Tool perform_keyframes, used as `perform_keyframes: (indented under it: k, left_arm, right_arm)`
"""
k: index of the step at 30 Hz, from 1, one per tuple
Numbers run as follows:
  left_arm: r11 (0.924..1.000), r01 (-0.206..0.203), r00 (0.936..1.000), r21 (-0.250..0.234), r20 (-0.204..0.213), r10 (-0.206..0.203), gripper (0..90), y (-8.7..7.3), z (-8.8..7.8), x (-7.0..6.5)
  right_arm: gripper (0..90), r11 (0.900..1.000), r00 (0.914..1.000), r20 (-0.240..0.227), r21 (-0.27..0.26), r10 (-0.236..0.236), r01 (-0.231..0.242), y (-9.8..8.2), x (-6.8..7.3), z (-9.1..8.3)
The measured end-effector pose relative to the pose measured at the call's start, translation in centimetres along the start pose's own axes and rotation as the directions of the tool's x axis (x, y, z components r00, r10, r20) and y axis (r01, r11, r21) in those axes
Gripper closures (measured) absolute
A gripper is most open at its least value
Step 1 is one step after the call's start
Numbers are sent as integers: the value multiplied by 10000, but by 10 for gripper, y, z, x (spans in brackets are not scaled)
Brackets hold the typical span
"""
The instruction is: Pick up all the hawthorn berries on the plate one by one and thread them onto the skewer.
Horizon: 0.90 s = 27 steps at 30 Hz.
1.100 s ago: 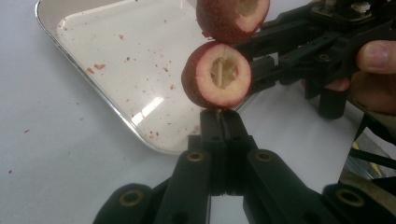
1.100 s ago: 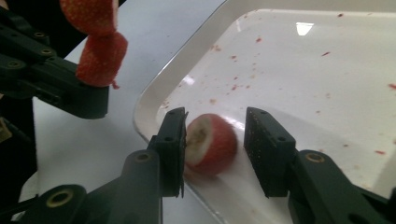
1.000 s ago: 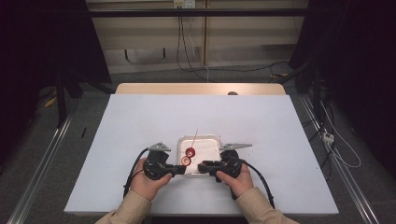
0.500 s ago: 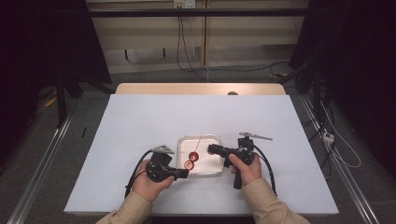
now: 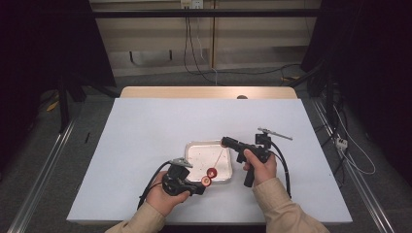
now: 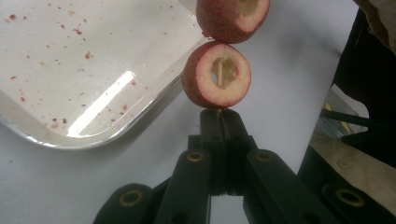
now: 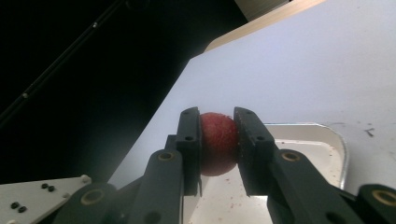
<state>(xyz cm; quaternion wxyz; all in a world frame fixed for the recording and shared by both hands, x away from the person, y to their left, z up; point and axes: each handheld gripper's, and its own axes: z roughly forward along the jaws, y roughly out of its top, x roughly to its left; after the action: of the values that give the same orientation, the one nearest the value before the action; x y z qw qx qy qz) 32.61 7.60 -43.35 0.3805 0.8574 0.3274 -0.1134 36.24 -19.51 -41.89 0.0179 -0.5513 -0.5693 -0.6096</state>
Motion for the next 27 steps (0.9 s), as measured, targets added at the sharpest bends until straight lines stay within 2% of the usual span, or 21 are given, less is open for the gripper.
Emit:
perform_keyframes:
  k: [6,7,9,27]
  left_arm:
    - [9999,92,10000,75,12,-93,900,1,6,2]
    - [9999,114,9998,84,-171,-113,900,1,6,2]
    - [9999,144,9999,-7,-17,-144,900,1,5,4]
    - [9986,290,9994,-445,-191,-299,900,0,2,4]
  right_arm:
    - [729,10000,9999,-106,-65,-58,58,0,4,-1]
    - [729,10000,9999,-147,-64,-50,49,0,5,-1]
    - [729,9999,9999,-121,-78,-69,68,0,6,-1]
    - [729,9999,9994,-336,-118,-109,105,-4,10,3]
